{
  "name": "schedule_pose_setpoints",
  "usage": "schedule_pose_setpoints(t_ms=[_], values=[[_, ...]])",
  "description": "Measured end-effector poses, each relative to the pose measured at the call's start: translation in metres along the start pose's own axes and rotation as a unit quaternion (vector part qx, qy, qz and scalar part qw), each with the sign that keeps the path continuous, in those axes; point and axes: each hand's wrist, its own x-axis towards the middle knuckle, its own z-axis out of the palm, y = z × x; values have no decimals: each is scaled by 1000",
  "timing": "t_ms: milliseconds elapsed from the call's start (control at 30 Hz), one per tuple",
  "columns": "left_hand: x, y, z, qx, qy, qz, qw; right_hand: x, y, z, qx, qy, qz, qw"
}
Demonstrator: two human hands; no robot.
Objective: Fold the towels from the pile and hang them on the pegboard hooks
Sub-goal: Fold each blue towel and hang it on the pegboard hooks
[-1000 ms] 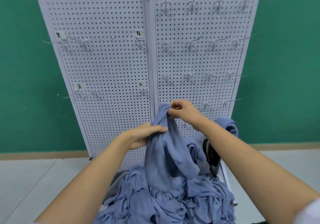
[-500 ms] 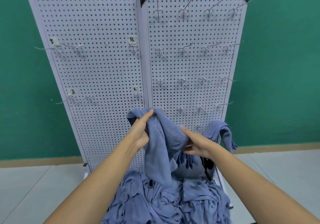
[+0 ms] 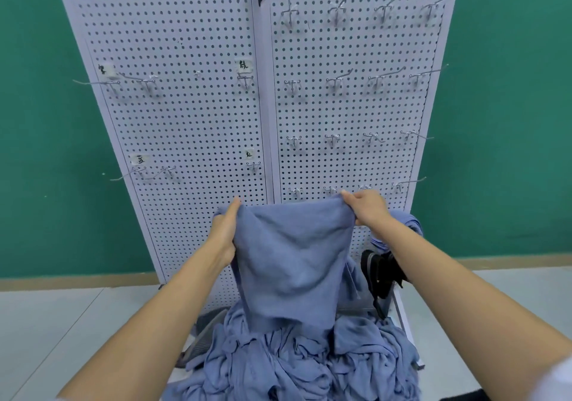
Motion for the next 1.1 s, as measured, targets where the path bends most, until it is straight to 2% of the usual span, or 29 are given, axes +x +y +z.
schedule_pose_setpoints(t_ms=[67, 167, 400, 500, 600, 767, 933, 1100], values=[[7, -3, -10, 12, 37, 10, 999, 6, 2, -5, 20, 4, 18, 1000], [10, -3, -19, -1, 50, -9, 999, 7, 3, -11, 75, -18, 58, 995], [0, 13, -24, -37, -65, -101, 992, 7, -4, -27, 154, -51, 81, 983], [-3, 21, -24, -57, -70, -111, 990, 9, -5, -34, 203, -66, 97, 972], [-2, 26, -21, -59, -41, -115, 991, 11, -6, -39, 249, -67, 121, 959], [-6, 30, -19, 0, -56, -109, 992, 10, -5, -40, 217, -58, 119, 967], [-5, 34, -23, -3, -60, -102, 993, 12, -1, -43, 190, -77, 116, 972], [-2, 34, -23, 12, -53, -72, 996, 11, -2, -44, 205, -59, 128, 969]])
